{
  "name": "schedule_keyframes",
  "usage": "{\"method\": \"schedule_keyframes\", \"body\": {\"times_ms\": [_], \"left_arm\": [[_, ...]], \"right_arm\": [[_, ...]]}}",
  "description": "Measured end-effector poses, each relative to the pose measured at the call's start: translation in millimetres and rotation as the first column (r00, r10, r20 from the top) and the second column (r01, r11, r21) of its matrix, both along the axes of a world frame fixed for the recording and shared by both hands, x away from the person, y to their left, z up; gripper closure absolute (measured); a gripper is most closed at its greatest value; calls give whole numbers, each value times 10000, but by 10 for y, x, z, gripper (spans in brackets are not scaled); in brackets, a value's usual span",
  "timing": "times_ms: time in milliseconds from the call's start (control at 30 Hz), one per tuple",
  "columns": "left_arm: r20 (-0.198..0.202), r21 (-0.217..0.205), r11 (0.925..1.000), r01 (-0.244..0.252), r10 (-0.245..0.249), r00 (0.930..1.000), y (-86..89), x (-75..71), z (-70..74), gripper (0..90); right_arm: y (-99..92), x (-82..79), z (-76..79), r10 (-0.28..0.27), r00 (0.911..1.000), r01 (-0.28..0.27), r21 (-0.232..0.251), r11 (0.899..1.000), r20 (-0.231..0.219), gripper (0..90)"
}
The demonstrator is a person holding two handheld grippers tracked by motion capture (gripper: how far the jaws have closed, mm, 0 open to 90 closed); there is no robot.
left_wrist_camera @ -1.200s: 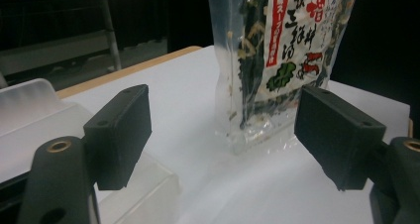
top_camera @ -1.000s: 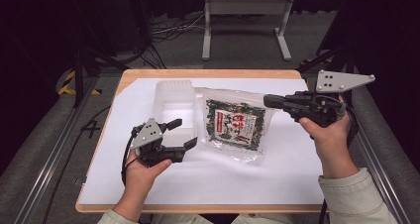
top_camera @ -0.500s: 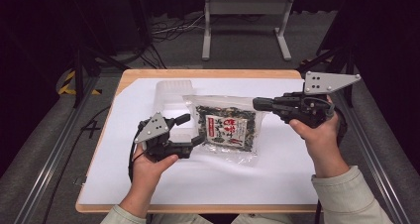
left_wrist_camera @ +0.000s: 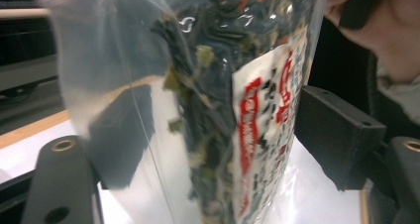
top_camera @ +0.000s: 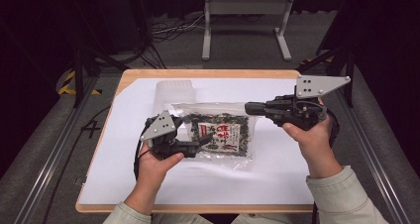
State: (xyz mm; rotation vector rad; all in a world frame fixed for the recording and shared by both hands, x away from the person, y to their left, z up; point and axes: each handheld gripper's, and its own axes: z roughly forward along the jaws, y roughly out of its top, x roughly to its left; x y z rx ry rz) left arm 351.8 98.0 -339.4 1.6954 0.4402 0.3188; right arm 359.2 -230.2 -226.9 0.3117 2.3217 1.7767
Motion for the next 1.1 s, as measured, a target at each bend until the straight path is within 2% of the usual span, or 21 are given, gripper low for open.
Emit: {"method": "schedule_keyframes", "body": {"times_ms": [133,233,467,633,800,933,1100], "left_arm": [[-24,82,9999,107,-107,9999,-1,4,-15,266],[-103,-191,9993,307,-309,9995,4,-3,-23,296],[187,-313,9988,378,-372,9991,15,-49,-10,446],[54,-279,9980,563,-562,9984,20,-68,3,523],[112,-226,9985,505,-502,9987,30,-99,30,576],[-82,-223,9974,683,-685,9976,49,-108,40,598],[-79,-184,9959,880,-882,9961,54,-121,53,630]], "right_arm": [[7,7,-22,167,9999,-167,132,9998,-20,900],[7,12,-40,270,9996,-269,246,9993,-41,900],[-12,43,-67,248,9997,-245,407,9989,-73,900],[9,4,-70,-203,9997,201,106,9997,148,900],[19,-26,-52,-292,9990,292,20,9996,325,898],[20,-26,-54,-384,9985,387,-57,9992,390,896],[15,-24,-56,-440,9983,443,-77,9990,382,890]]}}
